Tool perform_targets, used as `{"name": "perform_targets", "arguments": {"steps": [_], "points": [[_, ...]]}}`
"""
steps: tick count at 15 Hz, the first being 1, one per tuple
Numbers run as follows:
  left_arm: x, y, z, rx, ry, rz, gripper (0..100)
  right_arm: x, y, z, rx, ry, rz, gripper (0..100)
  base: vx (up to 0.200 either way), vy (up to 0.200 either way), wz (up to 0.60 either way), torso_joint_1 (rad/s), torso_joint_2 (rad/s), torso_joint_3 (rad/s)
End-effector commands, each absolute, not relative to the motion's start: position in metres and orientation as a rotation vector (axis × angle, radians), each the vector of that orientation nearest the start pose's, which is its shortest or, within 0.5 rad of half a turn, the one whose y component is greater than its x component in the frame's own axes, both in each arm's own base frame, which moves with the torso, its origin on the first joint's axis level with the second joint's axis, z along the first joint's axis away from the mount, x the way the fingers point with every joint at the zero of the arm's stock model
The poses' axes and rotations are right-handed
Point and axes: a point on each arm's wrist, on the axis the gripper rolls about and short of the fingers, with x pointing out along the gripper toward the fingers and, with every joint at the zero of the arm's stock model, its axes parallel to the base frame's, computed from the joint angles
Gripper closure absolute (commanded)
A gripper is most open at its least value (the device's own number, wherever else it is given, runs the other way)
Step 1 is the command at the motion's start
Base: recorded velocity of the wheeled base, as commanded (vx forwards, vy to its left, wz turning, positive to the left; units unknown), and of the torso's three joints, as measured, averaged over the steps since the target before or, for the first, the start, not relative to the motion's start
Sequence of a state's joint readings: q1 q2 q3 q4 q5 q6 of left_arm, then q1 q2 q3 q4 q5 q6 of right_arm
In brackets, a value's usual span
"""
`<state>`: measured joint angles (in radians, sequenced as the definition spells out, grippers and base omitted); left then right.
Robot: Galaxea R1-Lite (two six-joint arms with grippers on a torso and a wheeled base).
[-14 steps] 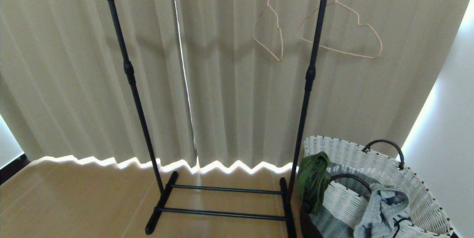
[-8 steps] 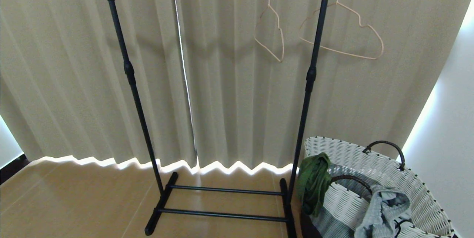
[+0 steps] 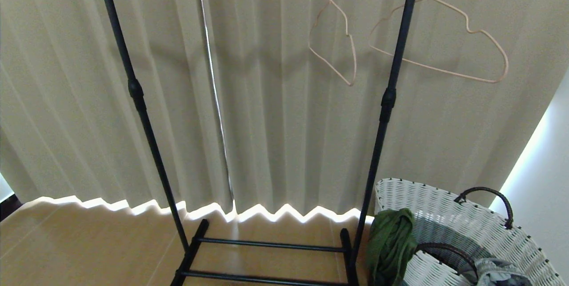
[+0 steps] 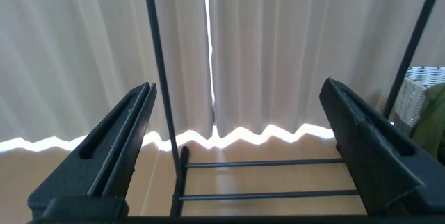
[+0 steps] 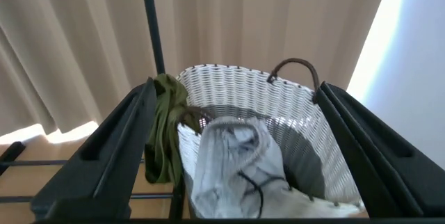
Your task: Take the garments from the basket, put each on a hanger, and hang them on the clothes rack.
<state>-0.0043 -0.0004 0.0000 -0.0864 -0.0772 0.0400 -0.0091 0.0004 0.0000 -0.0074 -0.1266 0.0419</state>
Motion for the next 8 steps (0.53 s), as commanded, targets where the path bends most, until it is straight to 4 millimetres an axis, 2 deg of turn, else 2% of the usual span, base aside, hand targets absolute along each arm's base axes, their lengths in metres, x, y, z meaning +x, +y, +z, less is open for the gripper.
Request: {"name": "perform_targets", "arguments": {"steps": [1, 3, 4, 6, 8], "points": [[-0.023, -0.002, 0.084, 0.043, -0.089, -0.079, 0, -0.023, -0.003, 0.077, 0.043, -0.012, -0.135, 0, 0.000, 0.000, 0.00, 0.000, 0.00, 0.000], [-0.023, -0.002, 0.084, 0.043, -0.089, -0.079, 0, -0.025, -0.003, 0.085, 0.029, -0.051, -0.134, 0, 0.000, 0.000, 0.00, 0.000, 0.00, 0.000], [-0.023, -0.002, 0.084, 0.043, -0.089, -0.079, 0, -0.026, -0.003, 0.085, -0.017, -0.016, -0.134, 0, 0.000, 0.000, 0.00, 0.000, 0.00, 0.000], [-0.023, -0.002, 0.084, 0.043, -0.089, -0.079, 0, -0.031, -0.003, 0.088, -0.151, 0.101, -0.117, 0, 0.000, 0.000, 0.00, 0.000, 0.00, 0.000], [-0.023, -0.002, 0.084, 0.043, -0.089, -0.079, 0, -0.026, -0.005, 0.107, -0.266, 0.241, -0.014, 0, 0.000, 0.000, 0.00, 0.000, 0.00, 0.000]]}}
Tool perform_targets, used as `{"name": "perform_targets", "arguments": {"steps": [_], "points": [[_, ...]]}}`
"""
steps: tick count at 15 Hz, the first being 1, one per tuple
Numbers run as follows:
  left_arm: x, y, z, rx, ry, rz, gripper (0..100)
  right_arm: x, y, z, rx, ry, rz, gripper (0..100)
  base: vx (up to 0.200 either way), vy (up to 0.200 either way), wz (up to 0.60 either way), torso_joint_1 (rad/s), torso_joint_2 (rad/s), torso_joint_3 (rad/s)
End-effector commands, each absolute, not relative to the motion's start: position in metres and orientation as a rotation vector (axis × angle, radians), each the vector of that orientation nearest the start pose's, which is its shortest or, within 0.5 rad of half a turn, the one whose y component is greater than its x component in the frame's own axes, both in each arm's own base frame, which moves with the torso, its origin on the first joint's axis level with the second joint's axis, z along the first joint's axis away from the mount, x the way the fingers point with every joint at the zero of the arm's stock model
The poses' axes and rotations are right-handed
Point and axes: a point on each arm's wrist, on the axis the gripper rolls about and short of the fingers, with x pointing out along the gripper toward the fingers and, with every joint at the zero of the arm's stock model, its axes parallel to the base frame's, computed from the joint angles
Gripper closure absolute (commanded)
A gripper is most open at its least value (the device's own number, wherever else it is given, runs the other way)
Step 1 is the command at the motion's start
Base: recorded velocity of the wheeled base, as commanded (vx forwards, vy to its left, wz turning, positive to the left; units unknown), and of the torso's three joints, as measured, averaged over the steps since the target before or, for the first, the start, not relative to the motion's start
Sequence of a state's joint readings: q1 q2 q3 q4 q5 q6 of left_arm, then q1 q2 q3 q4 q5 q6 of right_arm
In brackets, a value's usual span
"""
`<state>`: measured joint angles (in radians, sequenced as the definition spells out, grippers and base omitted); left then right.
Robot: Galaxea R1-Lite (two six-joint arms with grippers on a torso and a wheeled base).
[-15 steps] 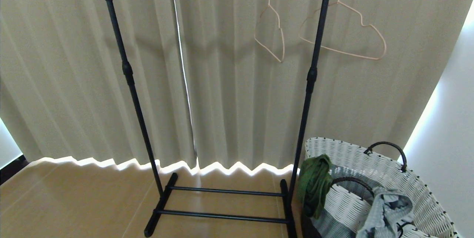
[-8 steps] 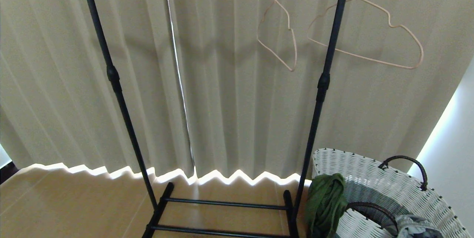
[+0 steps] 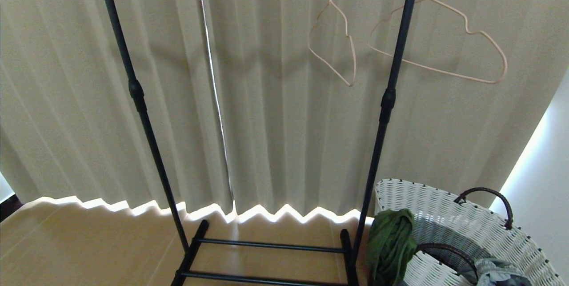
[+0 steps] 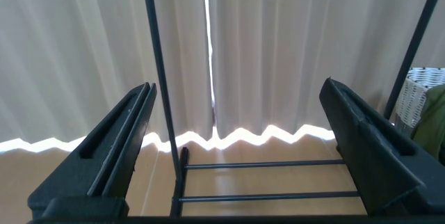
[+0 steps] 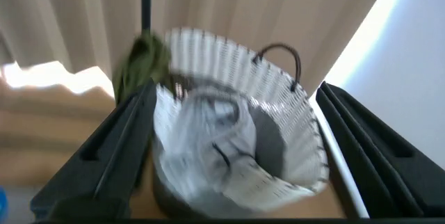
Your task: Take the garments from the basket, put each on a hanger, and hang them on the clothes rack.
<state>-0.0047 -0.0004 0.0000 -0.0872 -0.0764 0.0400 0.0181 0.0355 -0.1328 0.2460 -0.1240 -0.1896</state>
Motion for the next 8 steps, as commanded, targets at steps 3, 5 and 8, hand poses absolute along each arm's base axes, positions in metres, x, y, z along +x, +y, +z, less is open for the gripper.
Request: {"name": "perform_targets", "arguments": {"steps": [3, 5, 8], "points": [[-0.023, -0.002, 0.084, 0.043, -0.089, -0.079, 0, 0.017, 0.000, 0.144, -0.322, 0.463, 0.110, 0, 0.000, 0.000, 0.00, 0.000, 0.00, 0.000], [-0.023, -0.002, 0.084, 0.043, -0.089, -0.079, 0, 0.052, 0.007, 0.160, -0.363, 0.591, 0.123, 0, 0.000, 0.000, 0.00, 0.000, 0.00, 0.000], [-0.023, -0.002, 0.084, 0.043, -0.089, -0.079, 0, 0.104, 0.004, 0.160, -0.609, 0.810, 0.074, 0, 0.000, 0.000, 0.00, 0.000, 0.00, 0.000]]}}
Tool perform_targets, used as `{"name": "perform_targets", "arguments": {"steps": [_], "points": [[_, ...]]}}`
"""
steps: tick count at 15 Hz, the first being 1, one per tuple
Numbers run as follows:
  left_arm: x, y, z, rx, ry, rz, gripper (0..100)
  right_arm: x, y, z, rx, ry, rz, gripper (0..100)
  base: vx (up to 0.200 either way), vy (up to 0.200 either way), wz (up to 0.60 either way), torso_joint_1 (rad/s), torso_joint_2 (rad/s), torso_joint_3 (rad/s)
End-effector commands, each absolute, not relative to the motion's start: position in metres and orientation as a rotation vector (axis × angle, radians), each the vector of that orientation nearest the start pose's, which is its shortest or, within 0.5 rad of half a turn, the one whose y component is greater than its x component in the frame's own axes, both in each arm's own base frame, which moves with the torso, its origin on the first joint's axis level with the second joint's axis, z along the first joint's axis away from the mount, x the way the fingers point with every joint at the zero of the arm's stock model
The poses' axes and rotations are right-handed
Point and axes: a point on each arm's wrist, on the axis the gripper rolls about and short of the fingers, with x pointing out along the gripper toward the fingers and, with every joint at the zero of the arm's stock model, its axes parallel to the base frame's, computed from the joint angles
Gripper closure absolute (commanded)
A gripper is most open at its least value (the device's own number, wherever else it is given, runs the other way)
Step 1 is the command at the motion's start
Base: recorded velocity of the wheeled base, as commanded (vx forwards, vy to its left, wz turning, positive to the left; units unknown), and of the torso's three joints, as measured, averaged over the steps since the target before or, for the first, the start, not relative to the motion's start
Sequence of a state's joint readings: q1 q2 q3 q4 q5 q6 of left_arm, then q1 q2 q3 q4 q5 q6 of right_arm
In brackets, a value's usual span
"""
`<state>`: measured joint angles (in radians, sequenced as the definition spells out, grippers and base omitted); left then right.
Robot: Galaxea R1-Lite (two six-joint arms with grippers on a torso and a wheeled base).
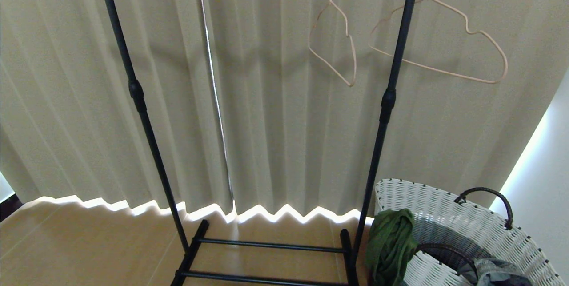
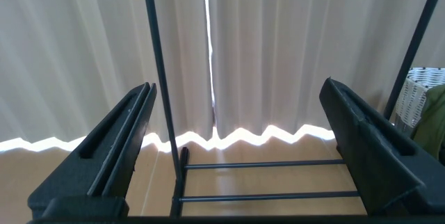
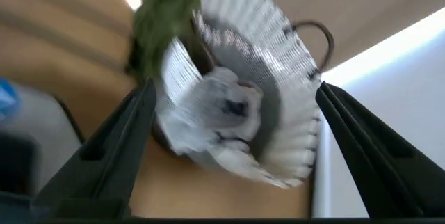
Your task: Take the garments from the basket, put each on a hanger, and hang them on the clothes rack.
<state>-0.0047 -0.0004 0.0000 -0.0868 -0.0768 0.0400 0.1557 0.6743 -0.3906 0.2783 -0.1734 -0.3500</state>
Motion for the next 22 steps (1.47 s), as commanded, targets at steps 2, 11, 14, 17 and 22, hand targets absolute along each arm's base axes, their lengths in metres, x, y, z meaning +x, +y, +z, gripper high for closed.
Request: {"name": "perform_targets", "arguments": {"steps": [2, 11, 14, 17, 22], "points": [[-0.023, -0.002, 0.084, 0.043, -0.089, -0.079, 0, 0.139, -0.018, 0.148, -0.792, 0.898, 0.046, 0, 0.000, 0.000, 0.00, 0.000, 0.00, 0.000], [-0.023, -0.002, 0.084, 0.043, -0.089, -0.079, 0, 0.172, -0.037, 0.086, -0.872, 1.079, 0.159, 0, 0.000, 0.000, 0.00, 0.000, 0.00, 0.000], [-0.023, -0.002, 0.084, 0.043, -0.089, -0.079, 0, 0.178, -0.038, 0.082, -0.861, 1.082, 0.167, 0, 0.000, 0.000, 0.00, 0.000, 0.00, 0.000], [-0.023, -0.002, 0.084, 0.043, -0.089, -0.079, 0, 0.175, -0.037, 0.090, -0.867, 1.018, 0.144, 0, 0.000, 0.000, 0.00, 0.000, 0.00, 0.000], [-0.023, -0.002, 0.084, 0.043, -0.089, -0.079, 0, 0.153, -0.027, 0.105, -0.870, 0.951, 0.200, 0, 0.000, 0.000, 0.00, 0.000, 0.00, 0.000]]}}
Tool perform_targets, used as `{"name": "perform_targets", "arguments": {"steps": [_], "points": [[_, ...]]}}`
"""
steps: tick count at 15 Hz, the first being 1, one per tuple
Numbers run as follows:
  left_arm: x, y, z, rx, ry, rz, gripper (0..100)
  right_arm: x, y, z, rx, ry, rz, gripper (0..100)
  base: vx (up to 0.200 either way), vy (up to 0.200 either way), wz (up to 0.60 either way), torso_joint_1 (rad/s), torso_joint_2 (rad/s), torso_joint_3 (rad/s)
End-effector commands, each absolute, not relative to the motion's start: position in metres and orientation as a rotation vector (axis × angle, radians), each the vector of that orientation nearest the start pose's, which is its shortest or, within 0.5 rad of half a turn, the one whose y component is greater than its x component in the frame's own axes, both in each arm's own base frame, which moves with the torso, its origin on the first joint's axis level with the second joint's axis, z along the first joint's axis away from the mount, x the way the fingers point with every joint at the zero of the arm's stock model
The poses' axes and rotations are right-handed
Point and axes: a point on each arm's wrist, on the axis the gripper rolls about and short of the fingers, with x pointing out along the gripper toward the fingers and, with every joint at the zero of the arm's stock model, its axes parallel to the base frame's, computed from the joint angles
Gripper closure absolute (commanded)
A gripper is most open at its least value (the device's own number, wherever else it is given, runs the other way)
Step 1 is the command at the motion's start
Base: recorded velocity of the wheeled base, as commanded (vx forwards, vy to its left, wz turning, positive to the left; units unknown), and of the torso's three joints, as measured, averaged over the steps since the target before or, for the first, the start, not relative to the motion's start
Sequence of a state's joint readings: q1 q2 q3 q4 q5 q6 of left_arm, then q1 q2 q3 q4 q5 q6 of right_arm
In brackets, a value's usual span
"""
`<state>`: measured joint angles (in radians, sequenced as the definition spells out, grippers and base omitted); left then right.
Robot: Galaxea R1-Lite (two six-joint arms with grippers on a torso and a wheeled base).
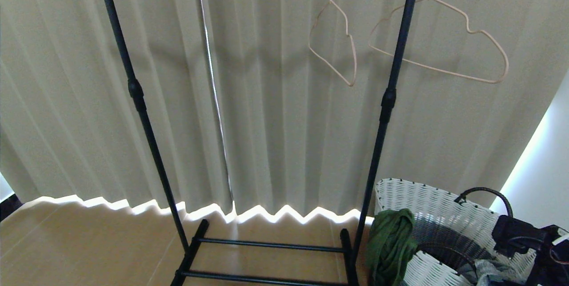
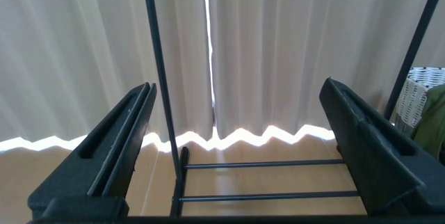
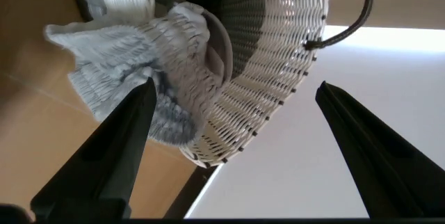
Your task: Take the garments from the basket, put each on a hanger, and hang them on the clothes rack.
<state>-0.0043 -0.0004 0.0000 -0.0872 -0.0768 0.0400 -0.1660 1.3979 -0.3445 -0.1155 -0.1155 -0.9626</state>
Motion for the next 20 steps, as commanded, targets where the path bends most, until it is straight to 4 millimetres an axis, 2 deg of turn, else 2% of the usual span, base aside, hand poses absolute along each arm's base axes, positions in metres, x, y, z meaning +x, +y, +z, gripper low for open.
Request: {"name": "perform_targets", "arguments": {"steps": [1, 4, 6, 8, 10, 14, 18, 19, 20], "points": [[-0.023, -0.002, 0.084, 0.043, -0.089, -0.079, 0, 0.151, -0.026, 0.105, -0.873, 0.947, 0.203, 0, 0.000, 0.000, 0.00, 0.000, 0.00, 0.000], [-0.023, -0.002, 0.084, 0.043, -0.089, -0.079, 0, 0.151, -0.024, 0.101, -0.871, 0.986, 0.237, 0, 0.000, 0.000, 0.00, 0.000, 0.00, 0.000], [-0.023, -0.002, 0.084, 0.043, -0.089, -0.079, 0, 0.160, -0.028, 0.079, -0.825, 1.105, 0.275, 0, 0.000, 0.000, 0.00, 0.000, 0.00, 0.000], [-0.023, -0.002, 0.084, 0.043, -0.089, -0.079, 0, 0.165, -0.032, 0.069, -0.790, 1.169, 0.277, 0, 0.000, 0.000, 0.00, 0.000, 0.00, 0.000], [-0.023, -0.002, 0.084, 0.043, -0.089, -0.079, 0, 0.168, -0.035, 0.068, -0.779, 1.181, 0.265, 0, 0.000, 0.000, 0.00, 0.000, 0.00, 0.000], [-0.023, -0.002, 0.084, 0.043, -0.089, -0.079, 0, 0.191, -0.050, 0.070, -0.751, 1.181, 0.209, 0, 0.000, 0.000, 0.00, 0.000, 0.00, 0.000], [-0.023, -0.002, 0.084, 0.043, -0.089, -0.079, 0, 0.207, -0.056, 0.051, -0.747, 1.173, 0.195, 0, 0.000, 0.000, 0.00, 0.000, 0.00, 0.000], [-0.023, -0.002, 0.084, 0.043, -0.089, -0.079, 0, 0.208, -0.056, 0.048, -0.743, 1.181, 0.201, 100, 0.000, 0.000, 0.00, 0.000, 0.00, 0.000], [-0.023, -0.002, 0.084, 0.043, -0.089, -0.079, 0, 0.208, -0.056, 0.048, -0.742, 1.181, 0.203, 100, 0.000, 0.000, 0.00, 0.000, 0.00, 0.000]]}}
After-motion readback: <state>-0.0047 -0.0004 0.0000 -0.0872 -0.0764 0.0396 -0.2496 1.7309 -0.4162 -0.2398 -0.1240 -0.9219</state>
